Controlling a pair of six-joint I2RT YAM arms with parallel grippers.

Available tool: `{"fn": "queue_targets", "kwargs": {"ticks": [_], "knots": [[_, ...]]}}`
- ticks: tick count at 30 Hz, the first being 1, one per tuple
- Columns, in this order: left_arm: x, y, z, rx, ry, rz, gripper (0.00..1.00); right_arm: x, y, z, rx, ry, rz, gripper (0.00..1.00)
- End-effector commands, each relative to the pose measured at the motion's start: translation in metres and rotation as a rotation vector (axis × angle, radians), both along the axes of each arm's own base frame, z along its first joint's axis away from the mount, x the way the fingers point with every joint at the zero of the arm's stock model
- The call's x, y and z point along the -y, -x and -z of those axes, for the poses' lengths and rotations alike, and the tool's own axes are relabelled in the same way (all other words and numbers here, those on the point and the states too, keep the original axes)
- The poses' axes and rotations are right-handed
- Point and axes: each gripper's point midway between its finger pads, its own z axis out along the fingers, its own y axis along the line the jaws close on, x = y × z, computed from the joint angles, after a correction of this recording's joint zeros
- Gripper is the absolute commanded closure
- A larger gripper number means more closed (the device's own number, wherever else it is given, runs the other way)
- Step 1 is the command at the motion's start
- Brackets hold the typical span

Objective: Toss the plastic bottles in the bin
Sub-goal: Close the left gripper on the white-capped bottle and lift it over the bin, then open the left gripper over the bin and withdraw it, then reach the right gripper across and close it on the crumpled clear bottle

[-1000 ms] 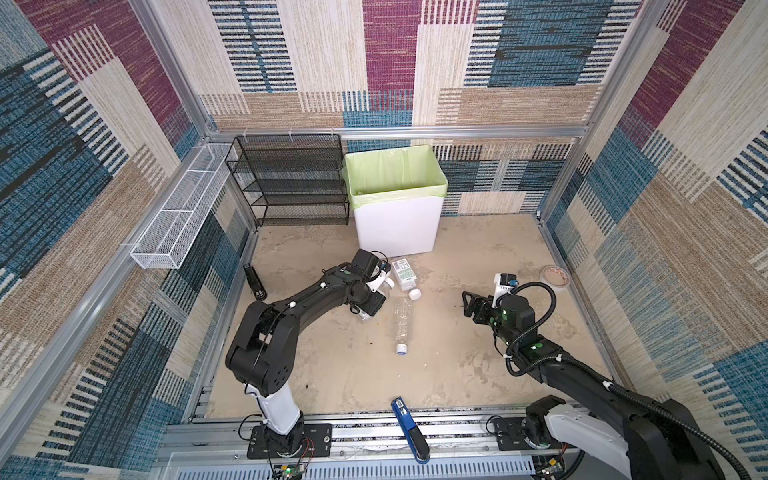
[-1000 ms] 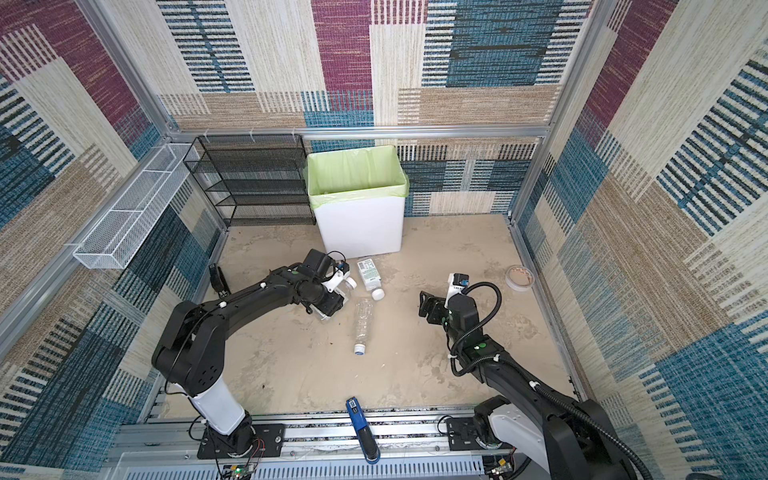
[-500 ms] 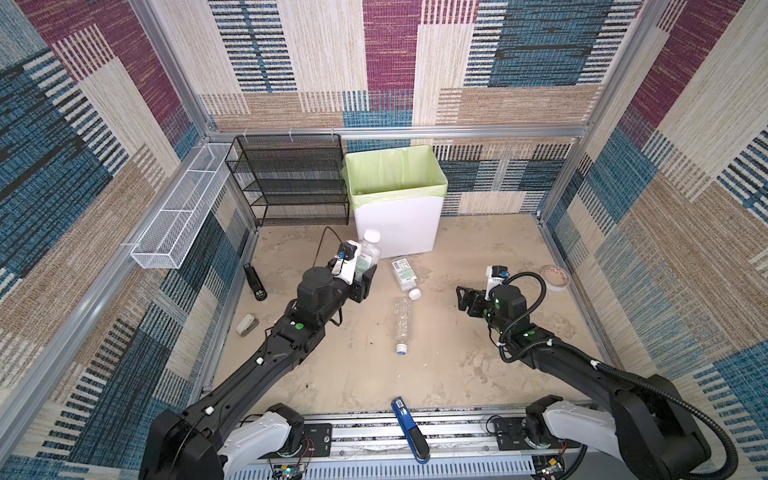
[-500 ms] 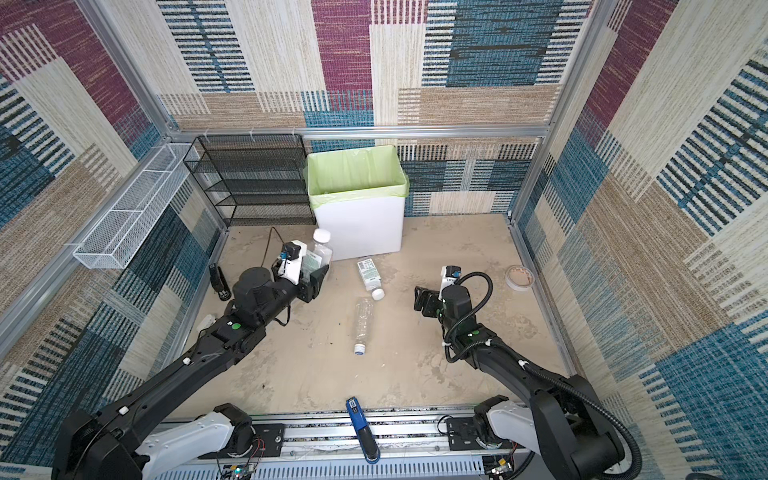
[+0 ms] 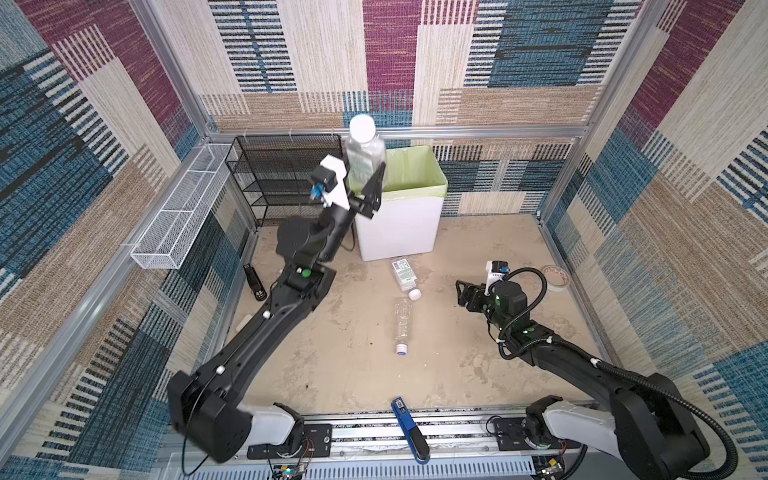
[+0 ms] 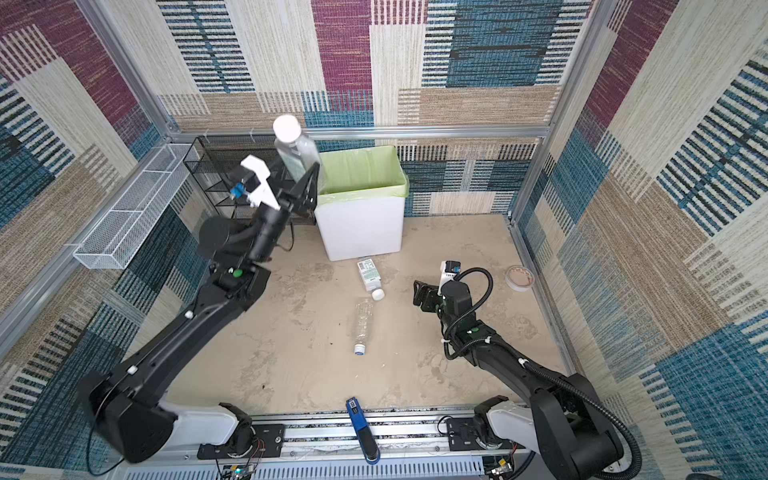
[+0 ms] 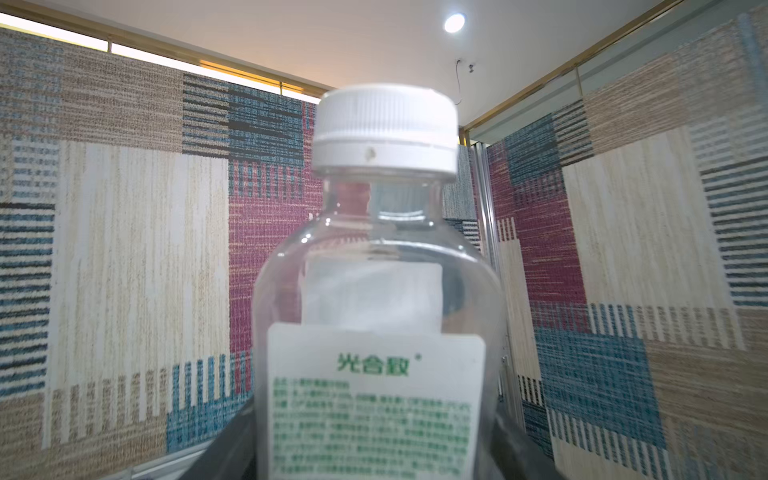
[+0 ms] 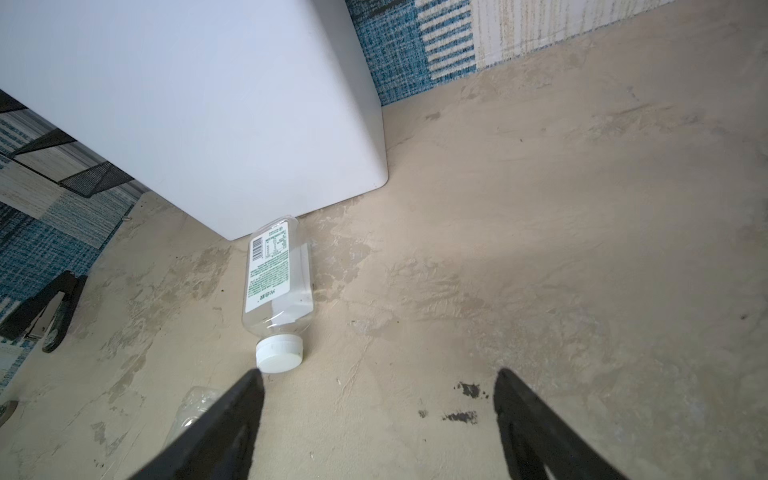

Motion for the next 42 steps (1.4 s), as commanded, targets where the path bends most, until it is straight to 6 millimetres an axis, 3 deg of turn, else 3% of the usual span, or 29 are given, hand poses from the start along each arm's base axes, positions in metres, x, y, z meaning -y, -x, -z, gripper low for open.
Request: {"fn": "queue_targets", "kwargs": {"ticks": [1,5,10,16,21,25,33,38,42], "knots": [[0.013,-0.068,0.011,-0.338,-0.061,0.016,0.26,-0.008,-0.006,-0.018,0.054,-0.046,-0.026,0.13],[0.020,-0.093,0.005,-0.406,-0.072,0.047,0.19,-0.006,0.001,-0.020,0.064,-0.056,-0.024,0.14],[0.015,-0.102,0.023,-0.444,-0.075,0.013,0.11,0.000,0.012,-0.020,0.068,-0.061,-0.016,0.14],[0.004,-0.070,0.030,-0.419,-0.087,0.025,0.11,0.003,0.017,-0.023,0.068,-0.046,-0.013,0.14],[-0.014,-0.038,0.075,-0.498,-0.175,-0.020,0.11,-0.003,0.018,-0.010,-0.025,-0.062,-0.027,0.12],[-0.040,-0.017,0.129,-0.625,-0.238,-0.084,0.11,-0.030,0.022,0.000,-0.104,-0.050,-0.083,0.12],[-0.089,0.014,0.229,-0.813,-0.298,-0.165,0.12,-0.117,0.046,0.029,-0.245,-0.028,-0.229,0.12],[-0.104,0.020,0.256,-0.832,-0.284,-0.187,0.12,-0.157,0.059,0.052,-0.340,0.040,-0.265,0.09],[-0.100,0.020,0.266,-0.859,-0.281,-0.147,0.13,-0.172,0.062,0.061,-0.374,0.049,-0.274,0.08]]}}
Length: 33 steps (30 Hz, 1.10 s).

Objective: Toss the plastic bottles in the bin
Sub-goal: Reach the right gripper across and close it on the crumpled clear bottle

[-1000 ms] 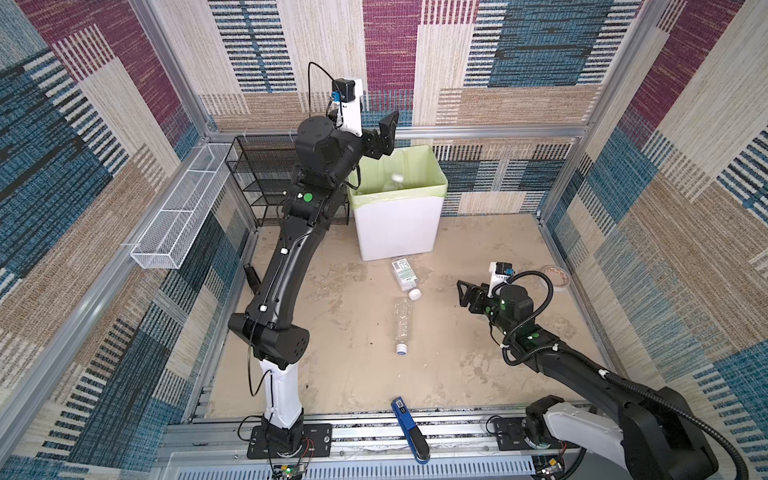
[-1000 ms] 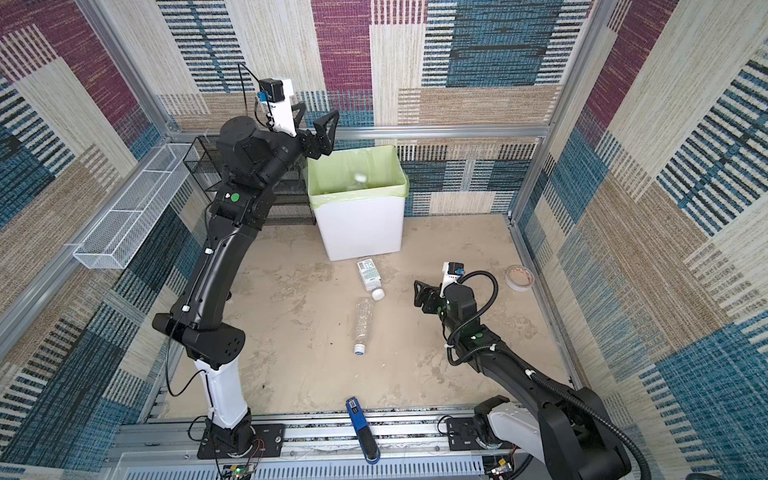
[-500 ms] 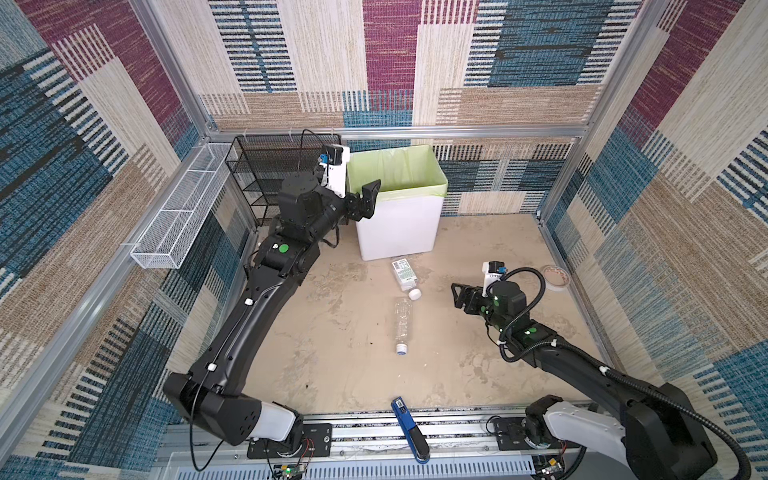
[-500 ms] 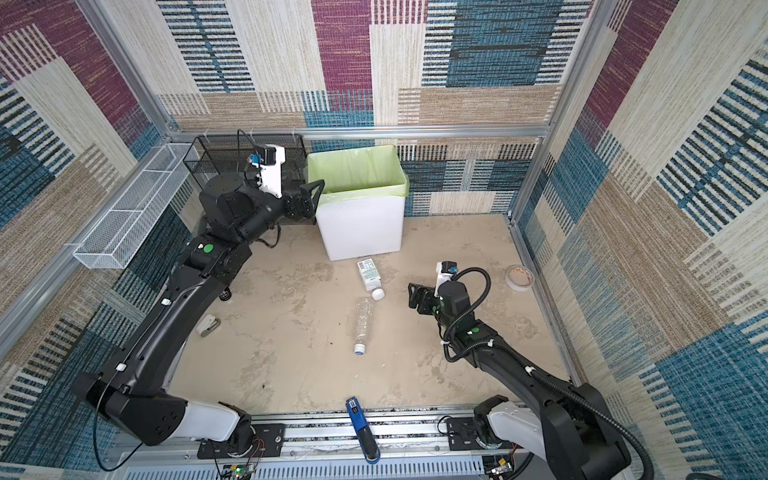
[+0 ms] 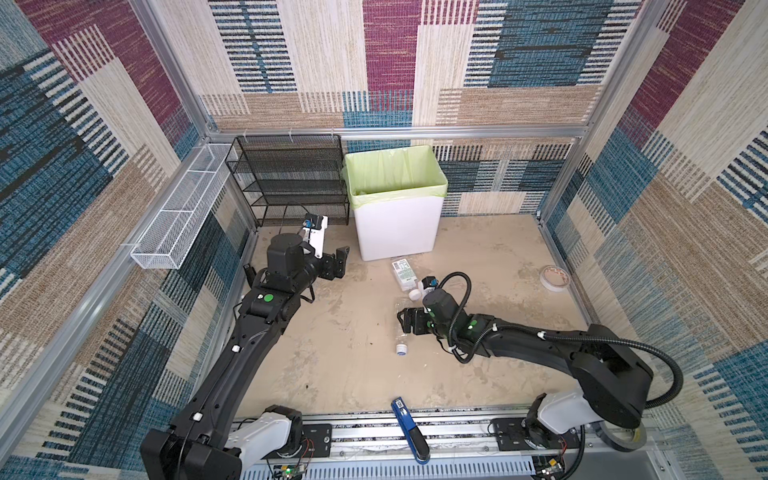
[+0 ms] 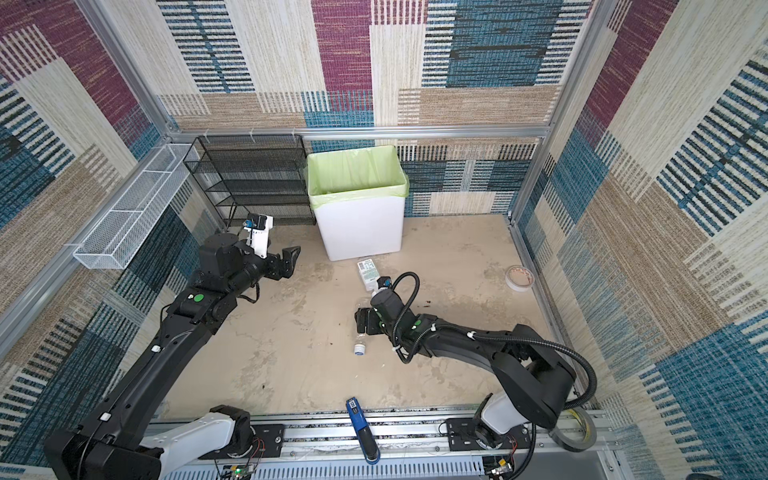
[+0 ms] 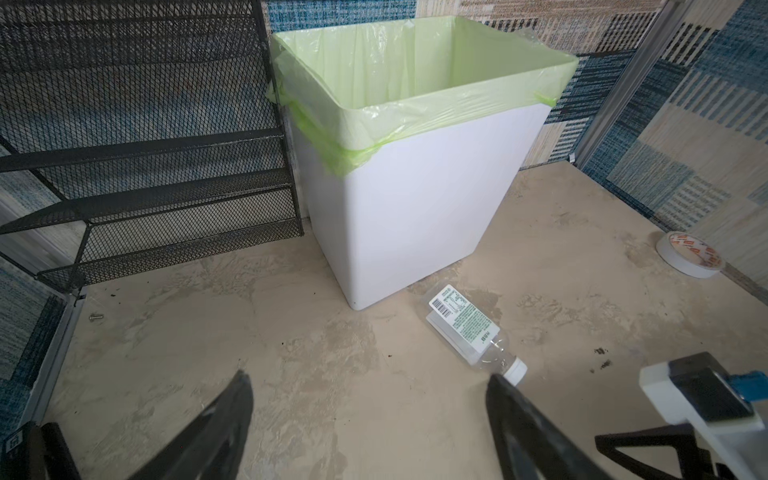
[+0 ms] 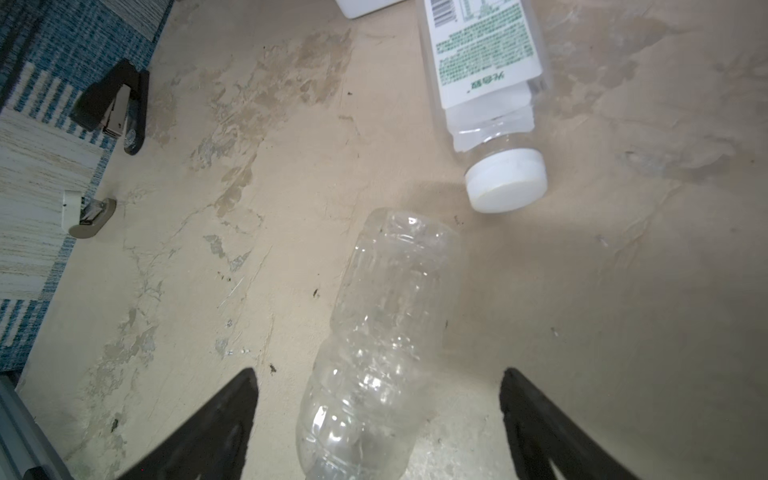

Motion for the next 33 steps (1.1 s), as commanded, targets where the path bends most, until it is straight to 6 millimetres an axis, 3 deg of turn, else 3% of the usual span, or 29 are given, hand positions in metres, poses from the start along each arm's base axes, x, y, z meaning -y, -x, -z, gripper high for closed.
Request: {"fn": "queue_targets", "kwargs": {"ticks": [1,6,16,25,33], "knots": [[0.008,-0.002,-0.003,0.017,0.037,0.042,0.13,-0.003,0.000,0.008,-0.034,0.015,0.039,0.08],[0.013,-0.001,0.006,-0.021,0.061,0.068,0.14,-0.011,0.000,0.026,-0.081,0.067,0.044,0.11],[0.019,-0.002,0.013,-0.046,0.085,0.090,0.14,-0.014,-0.007,0.040,-0.094,0.104,0.076,0.21],[0.023,-0.005,0.020,-0.071,0.093,0.102,0.15,0.001,-0.006,0.036,-0.066,0.141,0.097,0.38],[0.024,-0.006,0.024,-0.084,0.089,0.106,0.16,0.013,0.009,0.032,-0.066,0.182,0.017,0.47]]}}
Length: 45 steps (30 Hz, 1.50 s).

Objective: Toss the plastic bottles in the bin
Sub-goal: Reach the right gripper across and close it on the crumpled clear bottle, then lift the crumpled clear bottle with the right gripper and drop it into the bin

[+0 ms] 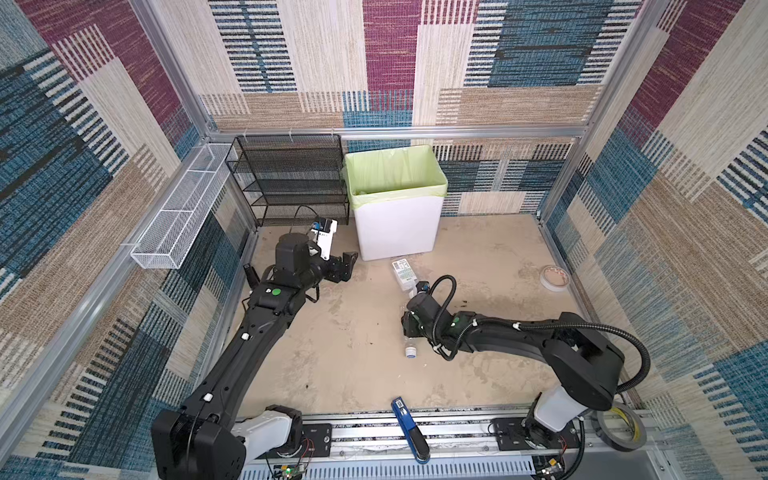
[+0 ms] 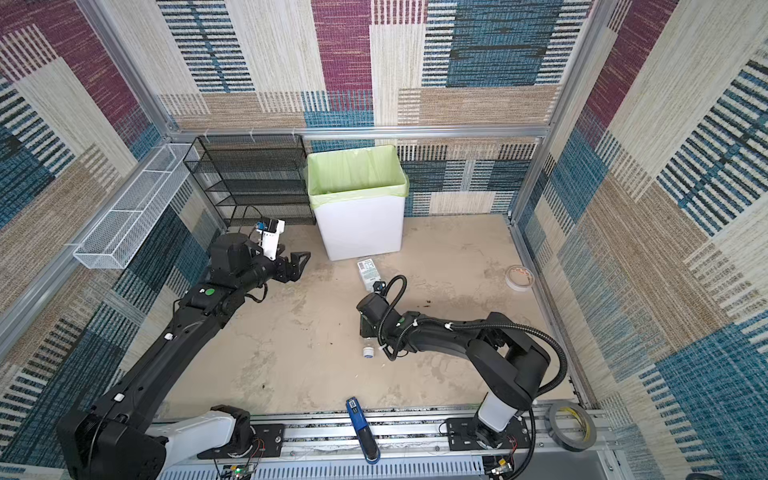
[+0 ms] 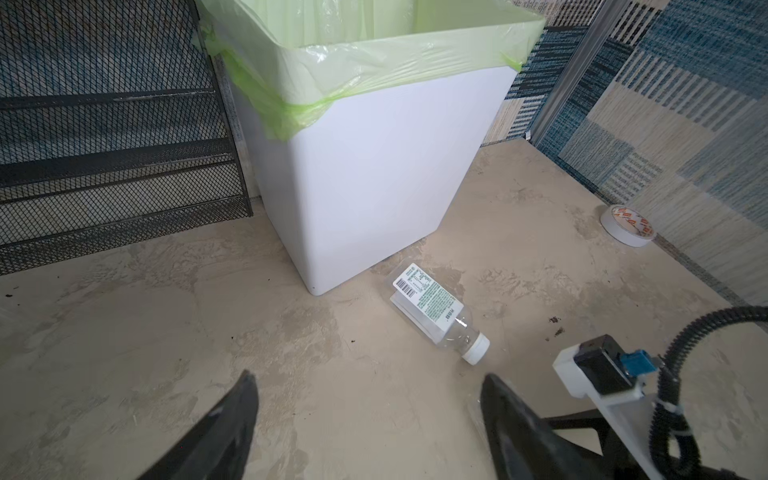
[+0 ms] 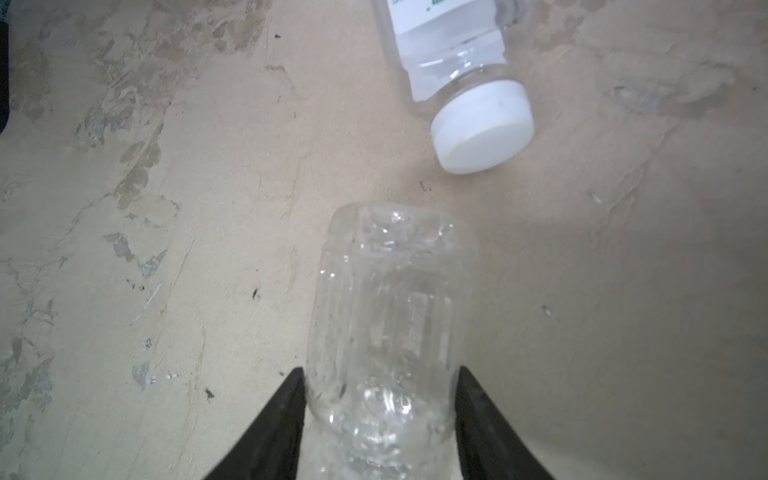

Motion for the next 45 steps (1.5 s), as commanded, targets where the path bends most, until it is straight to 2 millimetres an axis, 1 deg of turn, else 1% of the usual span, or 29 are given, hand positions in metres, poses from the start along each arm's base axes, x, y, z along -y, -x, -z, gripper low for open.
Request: {"fn": "queue_targets", "kwargs": {"ticks": [1,3,6,7,9,11,12,13,16,20,23,26,28,31,33,35,36,38,41,44,45], "knots": [[0.003,0.000,-0.003,-0.007,0.043,0.002,0.16,0.010,0.009,-0.001,-0.007,0.050,-0.048,0.48],[0.003,0.000,-0.003,-0.006,0.042,0.001,0.16,0.018,0.013,0.000,-0.012,0.069,-0.053,0.49],[0.003,0.000,-0.002,-0.008,0.042,0.003,0.16,0.028,0.020,0.008,-0.037,0.088,-0.052,0.48],[0.003,-0.001,-0.002,-0.009,0.042,0.002,0.16,0.030,0.022,0.011,-0.047,0.090,-0.051,0.46],[0.004,-0.001,-0.001,-0.011,0.045,0.005,0.17,0.031,0.024,0.016,-0.065,0.084,-0.043,0.35],[0.004,-0.001,0.000,-0.015,0.045,0.004,0.17,0.030,0.026,0.020,-0.082,0.073,-0.036,0.26],[0.004,-0.001,0.001,-0.017,0.044,0.004,0.17,0.029,0.027,0.022,-0.088,0.068,-0.032,0.24],[0.004,-0.001,0.001,-0.017,0.045,0.004,0.17,0.030,0.027,0.023,-0.090,0.065,-0.027,0.23],[0.004,-0.002,0.001,-0.018,0.044,0.005,0.17,0.033,0.028,0.027,-0.096,0.070,-0.012,0.25],[0.005,-0.002,0.002,-0.021,0.045,0.007,0.17,0.036,0.027,0.025,-0.087,0.077,0.002,0.34],[0.004,-0.002,0.002,-0.020,0.045,0.005,0.17,0.037,0.021,0.015,-0.056,0.074,0.018,0.41],[0.005,-0.002,0.002,-0.021,0.047,0.009,0.17,0.042,0.006,-0.008,0.009,0.053,0.048,0.45],[0.006,-0.002,0.004,-0.023,0.051,0.013,0.17,0.047,-0.010,-0.032,0.078,0.017,0.075,0.46],[0.008,-0.002,0.004,-0.018,0.058,0.022,0.18,0.060,-0.038,-0.085,0.247,-0.060,0.110,0.48],[0.009,-0.001,0.003,-0.010,0.068,0.028,0.18,0.072,-0.055,-0.134,0.420,-0.132,0.130,0.48],[0.012,0.000,0.001,0.009,0.079,0.042,0.18,0.084,-0.064,-0.188,0.618,-0.182,0.144,0.48],[0.012,0.000,0.000,0.014,0.084,0.046,0.19,0.089,-0.065,-0.215,0.721,-0.198,0.148,0.48],[0.014,0.002,0.000,0.029,0.090,0.056,0.19,0.097,-0.058,-0.268,0.935,-0.233,0.140,0.48],[0.018,0.005,-0.004,0.056,0.098,0.075,0.19,0.106,-0.036,-0.336,1.235,-0.276,0.120,0.49],[0.021,0.009,-0.008,0.085,0.102,0.096,0.19,0.116,-0.010,-0.390,1.501,-0.292,0.125,0.49],[0.022,0.011,-0.009,0.094,0.102,0.102,0.19,0.118,-0.001,-0.404,1.576,-0.300,0.124,0.49]]}}
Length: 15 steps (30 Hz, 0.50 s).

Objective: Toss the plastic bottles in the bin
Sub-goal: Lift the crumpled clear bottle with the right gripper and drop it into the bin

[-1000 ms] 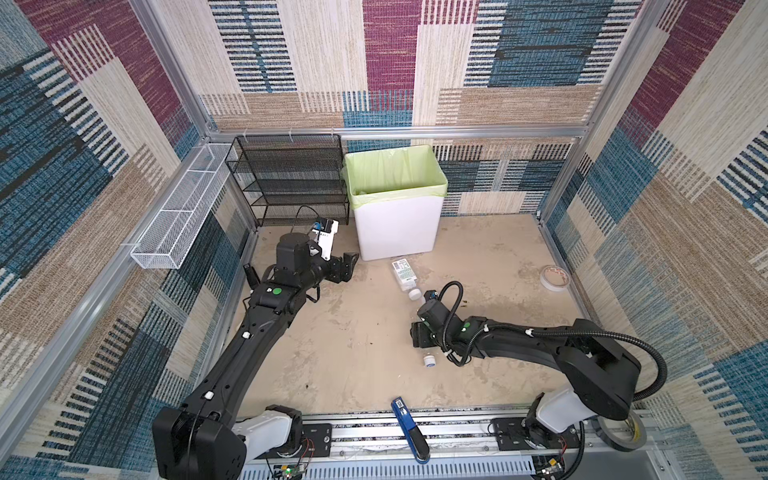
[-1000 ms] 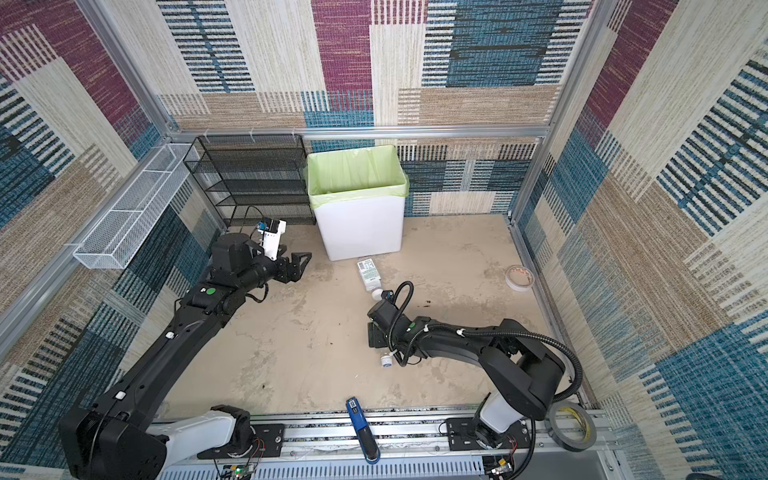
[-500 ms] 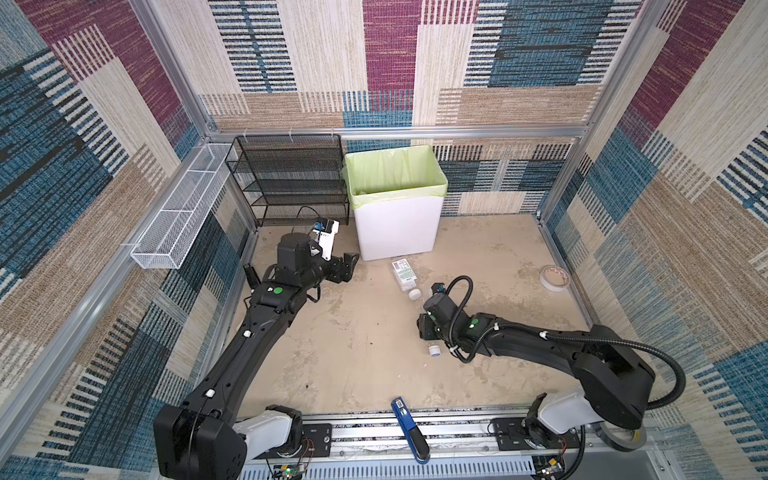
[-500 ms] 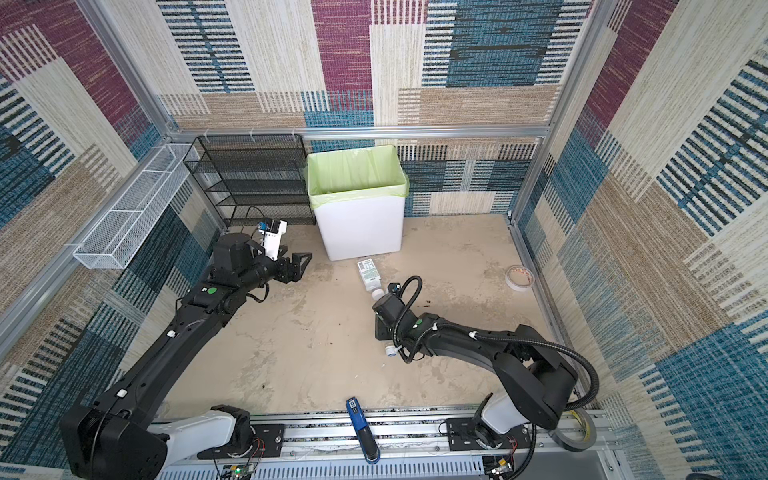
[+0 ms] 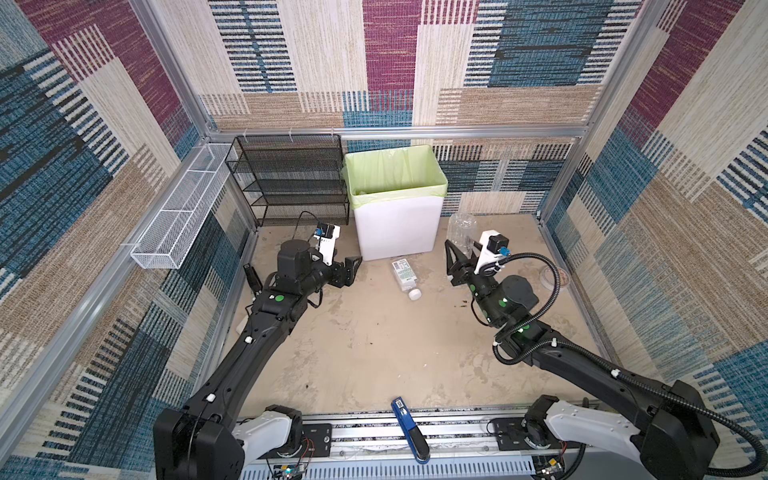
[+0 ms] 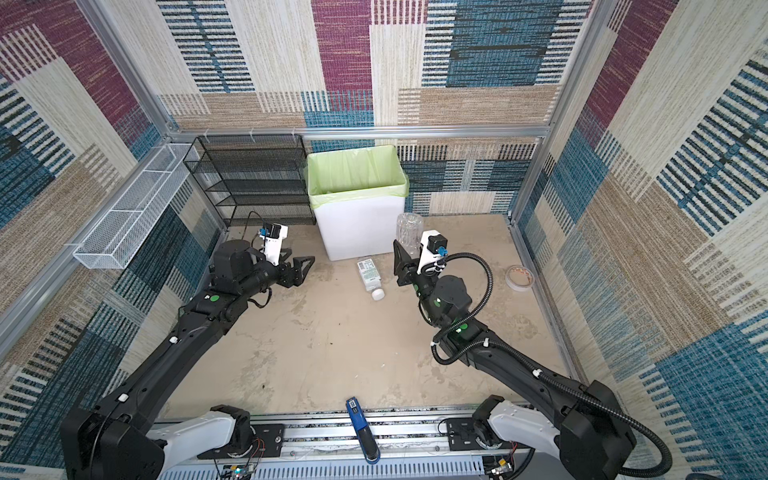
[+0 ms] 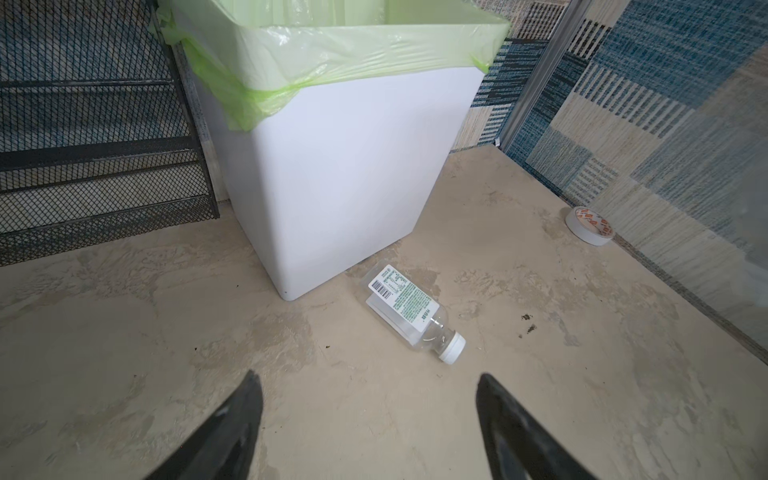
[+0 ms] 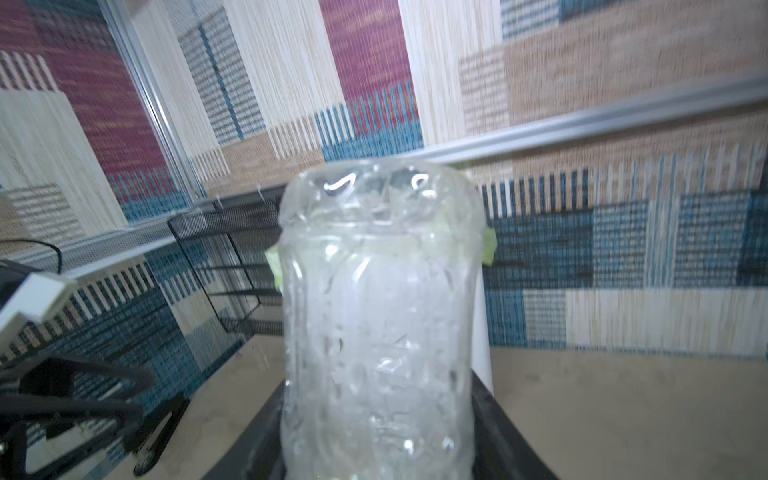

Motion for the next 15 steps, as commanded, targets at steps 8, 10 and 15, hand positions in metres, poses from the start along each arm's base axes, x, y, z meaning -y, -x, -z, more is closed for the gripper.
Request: {"fn": "queue_targets", "kwargs": {"ticks": [8,10,15], "knots": [[0.010,0.011,-0.025,0.132,0.008,0.050,0.19,0.022,0.077,-0.151,0.798,-0.086,0.132,0.46],[0.008,0.012,-0.027,0.144,0.003,0.043,0.19,0.020,0.073,-0.160,0.823,-0.110,0.145,0.44],[0.009,0.011,-0.028,0.147,0.008,0.036,0.19,-0.054,-0.047,-0.180,0.488,0.004,-0.012,0.43]]}}
